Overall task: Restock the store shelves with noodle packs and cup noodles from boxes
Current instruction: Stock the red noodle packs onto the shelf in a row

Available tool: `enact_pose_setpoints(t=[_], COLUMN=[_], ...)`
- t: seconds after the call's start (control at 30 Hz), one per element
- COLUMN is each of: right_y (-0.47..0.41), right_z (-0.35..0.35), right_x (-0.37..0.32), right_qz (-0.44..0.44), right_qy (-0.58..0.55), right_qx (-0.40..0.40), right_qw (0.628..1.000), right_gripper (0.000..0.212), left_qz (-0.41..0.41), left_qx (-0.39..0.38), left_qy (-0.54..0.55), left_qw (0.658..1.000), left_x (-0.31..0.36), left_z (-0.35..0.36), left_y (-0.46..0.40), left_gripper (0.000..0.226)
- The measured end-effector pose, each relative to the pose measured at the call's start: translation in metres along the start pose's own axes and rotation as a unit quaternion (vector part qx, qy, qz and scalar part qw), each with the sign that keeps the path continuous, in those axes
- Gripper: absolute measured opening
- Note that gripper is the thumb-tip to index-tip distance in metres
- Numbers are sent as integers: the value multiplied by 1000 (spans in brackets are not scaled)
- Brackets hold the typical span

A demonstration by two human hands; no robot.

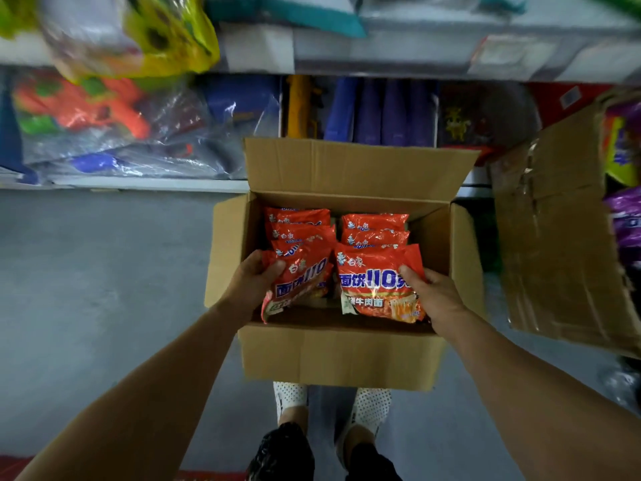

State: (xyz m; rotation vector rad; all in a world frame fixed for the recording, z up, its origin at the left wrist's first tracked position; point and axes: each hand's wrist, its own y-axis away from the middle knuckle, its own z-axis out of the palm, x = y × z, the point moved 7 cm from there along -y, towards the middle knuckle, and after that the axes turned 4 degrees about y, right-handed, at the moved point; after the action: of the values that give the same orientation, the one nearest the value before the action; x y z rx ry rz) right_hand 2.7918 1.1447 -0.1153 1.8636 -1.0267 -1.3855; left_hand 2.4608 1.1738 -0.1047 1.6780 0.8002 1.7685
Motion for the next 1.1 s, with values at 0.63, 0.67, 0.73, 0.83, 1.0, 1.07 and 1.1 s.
enact_pose_setpoints(t=[0.63, 0.67, 0.73, 0.83, 1.0, 1.07, 1.1], right_y=[225, 238, 261, 298, 357, 378, 388], right_z=[-74, -79, -92, -112, -143, -151, -155], right_x=[-139, -151, -174, -210, -268, -290, -300], right_qz=[-28, -42, -68, -107, -171, -194, -206], right_qy=[-181, -185, -195, -205, -213, -207, -204], right_qx=[28, 27, 25, 23, 10, 3, -1], right_qw=[983, 981, 978, 973, 962, 959, 957], right_gripper=[44, 44, 40, 36, 42, 44, 45], left_qz=[144, 153, 173, 201, 244, 269, 282], left_qx=[46, 50, 62, 72, 82, 81, 82], left_qy=[89, 90, 98, 98, 131, 146, 150], left_qw=[985, 983, 978, 972, 957, 949, 944], left_x=[223, 235, 260, 303, 371, 394, 405], left_z=[5, 5, 4, 6, 2, -1, -2], left_y=[188, 199, 223, 258, 319, 342, 354], left_gripper=[19, 18, 14, 13, 24, 20, 19])
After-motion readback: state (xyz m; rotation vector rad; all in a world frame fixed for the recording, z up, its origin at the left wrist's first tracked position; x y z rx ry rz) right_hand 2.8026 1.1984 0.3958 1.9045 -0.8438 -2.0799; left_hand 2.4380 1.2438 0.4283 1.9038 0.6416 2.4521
